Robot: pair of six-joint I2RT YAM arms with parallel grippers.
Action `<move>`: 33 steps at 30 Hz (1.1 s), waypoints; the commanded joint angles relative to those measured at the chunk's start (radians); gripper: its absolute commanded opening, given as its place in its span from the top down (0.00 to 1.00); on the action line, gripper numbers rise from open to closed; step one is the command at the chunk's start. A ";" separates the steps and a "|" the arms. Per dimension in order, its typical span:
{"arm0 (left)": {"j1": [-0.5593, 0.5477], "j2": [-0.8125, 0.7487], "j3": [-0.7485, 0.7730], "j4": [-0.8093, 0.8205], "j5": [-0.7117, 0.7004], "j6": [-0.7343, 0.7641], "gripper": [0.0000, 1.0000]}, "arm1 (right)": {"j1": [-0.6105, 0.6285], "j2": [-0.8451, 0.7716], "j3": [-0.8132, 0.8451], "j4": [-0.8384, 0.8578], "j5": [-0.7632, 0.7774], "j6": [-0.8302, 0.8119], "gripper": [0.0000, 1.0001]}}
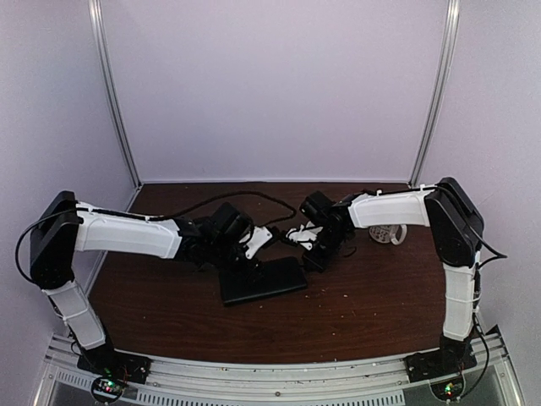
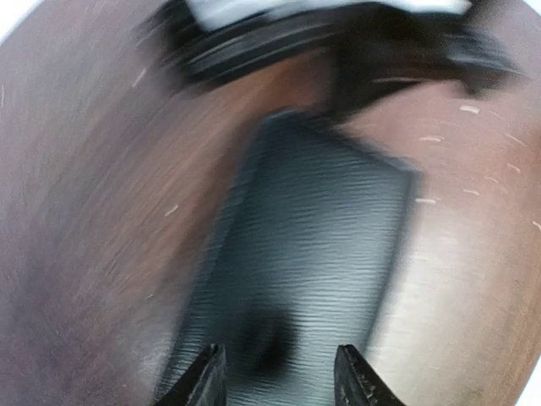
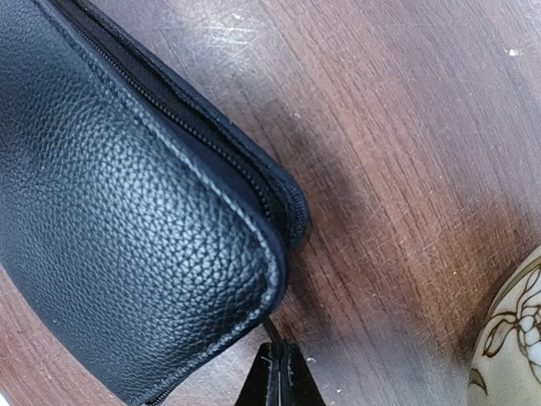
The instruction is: Sort the hair-cutting tools
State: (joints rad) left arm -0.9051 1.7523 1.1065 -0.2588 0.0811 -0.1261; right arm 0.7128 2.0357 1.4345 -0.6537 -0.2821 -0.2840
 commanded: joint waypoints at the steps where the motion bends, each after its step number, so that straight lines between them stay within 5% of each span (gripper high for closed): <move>1: -0.116 -0.062 -0.010 0.104 -0.159 0.184 0.52 | -0.001 -0.005 0.006 0.012 -0.024 -0.010 1.00; 20: -0.207 0.284 0.263 -0.015 -0.264 0.350 0.50 | -0.002 0.005 -0.001 0.004 -0.092 -0.024 1.00; 33: -0.184 0.458 0.400 -0.157 -0.271 0.283 0.56 | -0.002 -0.041 -0.054 -0.079 -0.111 -0.057 1.00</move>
State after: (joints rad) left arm -1.1118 2.1174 1.4822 -0.3626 -0.1745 0.1875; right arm 0.7109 2.0350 1.4166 -0.6544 -0.3519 -0.3141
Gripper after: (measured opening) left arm 0.452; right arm 0.004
